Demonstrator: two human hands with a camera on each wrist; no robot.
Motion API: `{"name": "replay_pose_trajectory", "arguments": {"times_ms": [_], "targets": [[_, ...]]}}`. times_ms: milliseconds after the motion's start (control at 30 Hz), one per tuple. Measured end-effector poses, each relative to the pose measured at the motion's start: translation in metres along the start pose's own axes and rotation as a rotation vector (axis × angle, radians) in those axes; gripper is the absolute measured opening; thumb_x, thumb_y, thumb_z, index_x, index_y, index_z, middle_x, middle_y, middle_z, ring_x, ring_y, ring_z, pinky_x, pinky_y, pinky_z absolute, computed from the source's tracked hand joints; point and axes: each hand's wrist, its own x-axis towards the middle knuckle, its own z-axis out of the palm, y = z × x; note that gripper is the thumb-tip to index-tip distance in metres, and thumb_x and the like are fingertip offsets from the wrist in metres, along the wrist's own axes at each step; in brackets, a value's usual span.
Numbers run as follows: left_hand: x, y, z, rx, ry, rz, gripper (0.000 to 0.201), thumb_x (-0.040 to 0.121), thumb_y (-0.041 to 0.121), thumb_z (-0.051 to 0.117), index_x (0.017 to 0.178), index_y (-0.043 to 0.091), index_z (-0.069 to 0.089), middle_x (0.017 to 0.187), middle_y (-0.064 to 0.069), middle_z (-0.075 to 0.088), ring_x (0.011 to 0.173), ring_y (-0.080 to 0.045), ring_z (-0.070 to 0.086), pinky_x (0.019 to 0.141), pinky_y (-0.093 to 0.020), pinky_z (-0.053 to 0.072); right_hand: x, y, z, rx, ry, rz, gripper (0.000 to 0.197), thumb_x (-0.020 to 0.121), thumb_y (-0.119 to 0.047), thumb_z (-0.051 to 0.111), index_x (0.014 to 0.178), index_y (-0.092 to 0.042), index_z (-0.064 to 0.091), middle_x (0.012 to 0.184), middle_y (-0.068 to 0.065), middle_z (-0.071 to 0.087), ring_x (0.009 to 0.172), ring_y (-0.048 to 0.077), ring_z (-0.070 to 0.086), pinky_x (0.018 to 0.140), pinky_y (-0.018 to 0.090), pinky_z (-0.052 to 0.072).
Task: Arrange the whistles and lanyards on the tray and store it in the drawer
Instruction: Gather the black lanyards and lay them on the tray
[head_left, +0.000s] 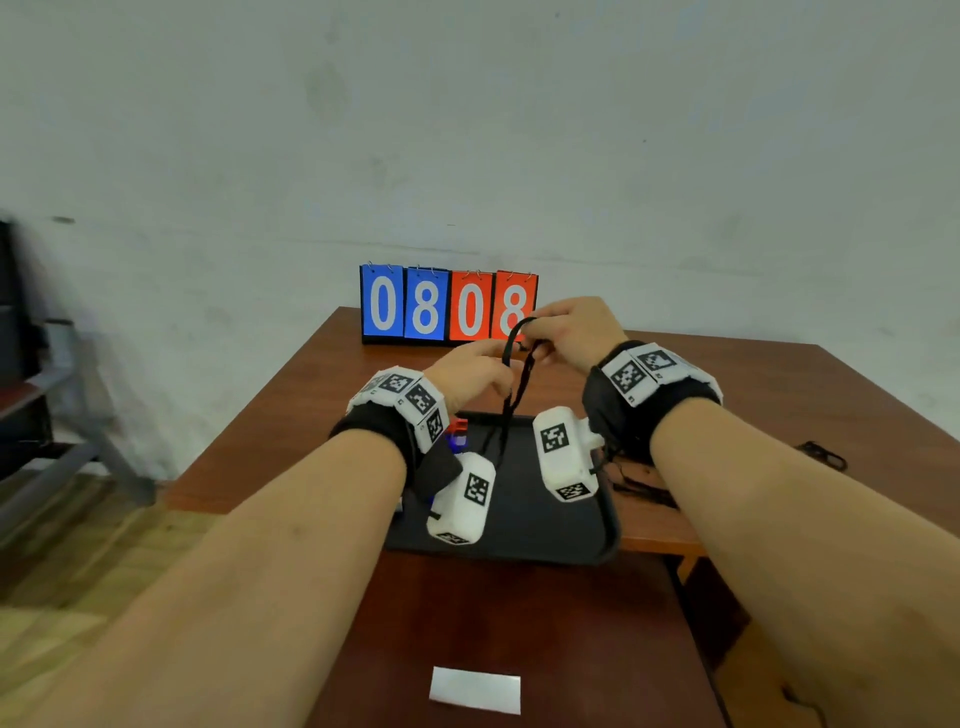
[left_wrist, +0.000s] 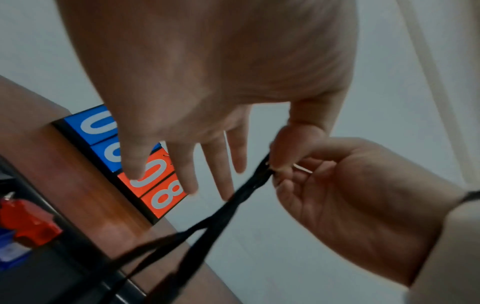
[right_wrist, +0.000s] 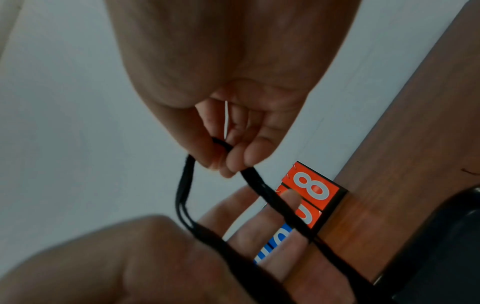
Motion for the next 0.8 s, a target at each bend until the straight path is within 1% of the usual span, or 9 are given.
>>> {"name": "replay_pose_trajectory", "arguments": {"times_ms": [33, 100, 167, 300, 400, 467, 533, 700, 800], "targets": [[0.0, 0.002, 0.002, -0.014, -0.036, -0.018, 0.039, 0.078, -0.003, 0.053, 0.109, 0.019, 0.062, 0.123, -0.007, 0.063, 0.12, -0.023, 0.053, 0.084, -0.031, 0.041, 0.0, 0.001, 0.0, 0.021, -0.007, 0.014, 0.014, 0.085, -0.001, 0.059, 0.094, -0.001, 0.07, 0.07, 0.008, 0.066, 0.051, 0.013, 0.058, 0.052, 0.018, 0.052], [0.002, 0.002, 0.007, -0.039, -0.107, -0.087, 0.03, 0.073, 0.006, 0.057, 0.096, 0.023, 0.063, 0.114, -0.002, 0.07, 0.12, -0.023, 0.053, 0.091, -0.037, 0.036, 0.0, 0.004, -0.002, 0.056, -0.02, 0.042, 0.016, 0.086, 0.002, 0.057, 0.093, -0.003, 0.07, 0.073, 0.009, 0.066, 0.052, 0.012, 0.06, 0.056, 0.019, 0.054], [0.005, -0.002, 0.013, -0.054, -0.172, -0.139, 0.032, 0.069, 0.012, 0.06, 0.098, 0.023, 0.063, 0.099, 0.002, 0.074, 0.117, -0.023, 0.057, 0.101, -0.045, 0.03, 0.001, 0.009, -0.007, 0.102, -0.025, 0.065, 0.018, 0.086, 0.003, 0.056, 0.095, -0.003, 0.07, 0.079, 0.012, 0.067, 0.055, 0.014, 0.06, 0.06, 0.022, 0.055], [0.016, -0.015, 0.019, -0.076, -0.153, -0.178, 0.028, 0.084, 0.012, 0.061, 0.111, 0.015, 0.062, 0.088, -0.003, 0.07, 0.096, -0.02, 0.066, 0.1, -0.041, 0.04, 0.007, 0.021, -0.016, 0.09, 0.034, 0.049, 0.02, 0.086, 0.002, 0.054, 0.093, -0.004, 0.072, 0.085, 0.016, 0.069, 0.059, 0.016, 0.06, 0.06, 0.021, 0.055], [0.025, -0.024, 0.021, -0.052, -0.139, -0.176, 0.015, 0.096, 0.023, 0.054, 0.104, 0.015, 0.062, 0.082, 0.0, 0.069, 0.095, -0.02, 0.069, 0.092, -0.037, 0.045, 0.012, 0.035, -0.024, 0.004, 0.126, 0.047, 0.025, 0.086, 0.0, 0.052, 0.098, -0.001, 0.074, 0.077, 0.009, 0.068, 0.064, 0.014, 0.058, 0.074, 0.029, 0.055], [0.03, -0.028, 0.021, -0.061, -0.126, -0.192, 0.019, 0.099, 0.027, 0.05, 0.101, 0.015, 0.063, 0.077, 0.001, 0.064, 0.087, -0.017, 0.069, 0.077, -0.029, 0.049, 0.014, 0.045, -0.029, -0.075, 0.15, 0.039, 0.027, 0.085, 0.0, 0.052, 0.102, -0.001, 0.074, 0.075, 0.003, 0.065, 0.07, 0.014, 0.058, 0.083, 0.033, 0.053], [0.034, -0.03, 0.02, -0.068, -0.121, -0.207, 0.022, 0.1, 0.027, 0.047, 0.1, 0.012, 0.063, 0.073, 0.002, 0.058, 0.08, -0.014, 0.066, 0.062, -0.022, 0.046, 0.019, 0.056, -0.032, -0.143, 0.162, 0.045, 0.028, 0.086, -0.002, 0.052, 0.103, -0.003, 0.074, 0.086, 0.005, 0.067, 0.082, 0.016, 0.058, 0.086, 0.032, 0.051], [0.049, -0.041, 0.018, 0.034, -0.058, -0.249, 0.022, 0.099, 0.018, 0.042, 0.092, 0.008, 0.06, 0.068, 0.0, 0.049, 0.063, -0.011, 0.055, 0.062, -0.022, 0.046, 0.035, 0.089, -0.035, -0.109, 0.24, 0.164, 0.027, 0.084, -0.006, 0.055, 0.103, 0.003, 0.072, 0.1, 0.017, 0.071, 0.084, 0.024, 0.062, 0.081, 0.031, 0.051], [0.058, -0.053, 0.017, 0.285, 0.01, -0.194, 0.026, 0.097, 0.017, 0.047, 0.075, 0.011, 0.06, 0.063, 0.0, 0.05, 0.051, -0.009, 0.047, 0.05, -0.017, 0.041, 0.041, 0.107, -0.035, -0.007, 0.282, 0.244, 0.026, 0.09, -0.012, 0.054, 0.11, -0.008, 0.07, 0.116, 0.011, 0.069, 0.108, 0.024, 0.065, 0.091, 0.034, 0.053]]}}
